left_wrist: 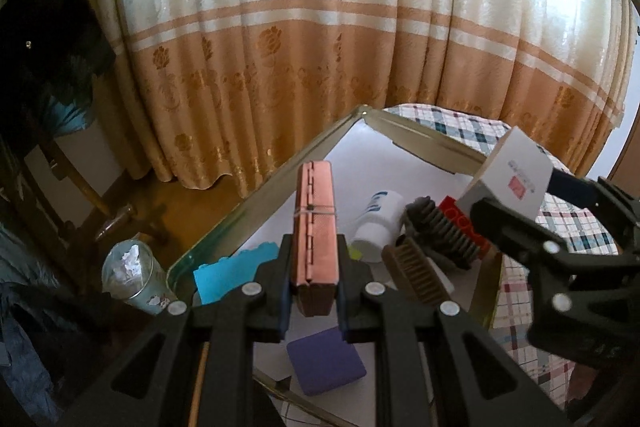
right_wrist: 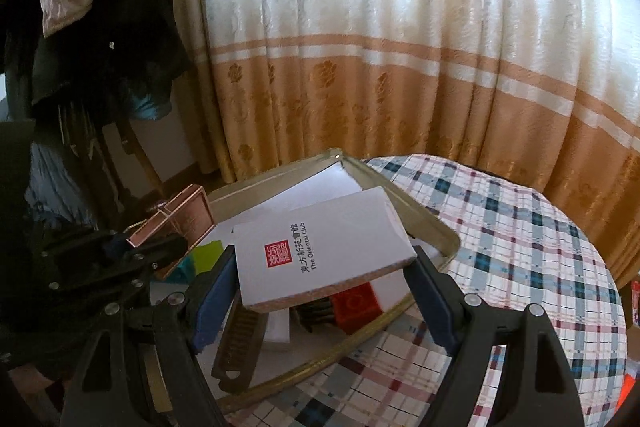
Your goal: Organize rigid objects
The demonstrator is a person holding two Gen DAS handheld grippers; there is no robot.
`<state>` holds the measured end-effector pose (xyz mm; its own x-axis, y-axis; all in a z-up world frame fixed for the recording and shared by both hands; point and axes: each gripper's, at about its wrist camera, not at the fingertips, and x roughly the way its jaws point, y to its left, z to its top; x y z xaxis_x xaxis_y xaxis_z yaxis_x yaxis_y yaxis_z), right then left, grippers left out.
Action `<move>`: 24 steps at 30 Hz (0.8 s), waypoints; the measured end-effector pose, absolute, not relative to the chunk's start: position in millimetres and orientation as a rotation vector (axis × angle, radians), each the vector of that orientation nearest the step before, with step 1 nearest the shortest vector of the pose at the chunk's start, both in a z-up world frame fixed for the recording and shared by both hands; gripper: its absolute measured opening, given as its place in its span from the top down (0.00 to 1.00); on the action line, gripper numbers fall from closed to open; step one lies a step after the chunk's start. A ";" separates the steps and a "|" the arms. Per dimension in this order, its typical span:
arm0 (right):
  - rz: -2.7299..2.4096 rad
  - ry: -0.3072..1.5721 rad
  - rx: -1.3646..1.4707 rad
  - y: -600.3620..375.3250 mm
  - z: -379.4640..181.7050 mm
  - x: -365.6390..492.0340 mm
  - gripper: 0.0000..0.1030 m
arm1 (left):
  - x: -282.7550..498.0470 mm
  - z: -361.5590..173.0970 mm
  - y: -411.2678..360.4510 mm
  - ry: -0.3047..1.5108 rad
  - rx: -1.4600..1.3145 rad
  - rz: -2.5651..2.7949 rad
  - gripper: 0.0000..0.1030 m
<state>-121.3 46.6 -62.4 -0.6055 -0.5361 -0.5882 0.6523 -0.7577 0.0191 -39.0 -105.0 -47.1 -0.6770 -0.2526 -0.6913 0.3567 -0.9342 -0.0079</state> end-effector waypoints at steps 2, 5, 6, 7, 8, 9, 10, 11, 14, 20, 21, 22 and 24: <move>-2.318 0.272 0.780 41.4 -67.0 -124.5 0.19 | -40.5 -48.9 -107.0 0.216 1.052 -2.597 0.84; -2.283 0.280 0.806 35.8 -73.5 -127.5 0.19 | -40.9 -52.2 -109.1 0.222 1.061 -2.590 0.84; -2.278 0.280 0.805 34.6 -75.0 -127.5 0.18 | -40.9 -53.1 -109.8 0.226 1.064 -2.589 0.84; -2.282 0.283 0.808 34.0 -76.4 -127.2 0.18 | -40.6 -53.8 -110.4 0.231 1.068 -2.588 0.84; -2.277 0.279 0.813 33.7 -77.3 -127.4 0.17 | -41.4 -54.0 -110.3 0.233 1.073 -2.591 0.84; -2.266 0.276 0.820 33.2 -78.3 -127.3 0.17 | -41.7 -54.5 -110.2 0.233 1.079 -2.590 0.84; -2.261 0.279 0.824 32.7 -79.2 -127.0 0.16 | -41.7 -54.7 -110.5 0.232 1.081 -2.586 0.82; -2.267 0.291 0.824 32.5 -80.0 -126.2 0.16 | -41.5 -54.0 -110.4 0.231 1.079 -2.586 0.80; -2.276 0.287 0.828 34.5 -79.6 -124.7 0.15 | -39.6 -50.3 -109.3 0.223 1.061 -2.588 0.62; -2.323 0.227 0.829 50.7 -69.3 -123.9 0.12 | -31.2 -35.9 -115.6 0.219 0.998 -2.570 0.18; -2.325 0.221 0.826 52.3 -66.7 -123.1 0.12 | -31.1 -33.9 -116.8 0.218 0.998 -2.573 0.18; -2.330 0.224 0.821 52.3 -63.8 -122.4 0.12 | -30.6 -32.3 -116.7 0.214 0.997 -2.576 0.18; -2.340 0.227 0.808 53.0 -59.7 -120.1 0.12 | -29.1 -29.0 -116.8 0.199 0.982 -2.561 0.18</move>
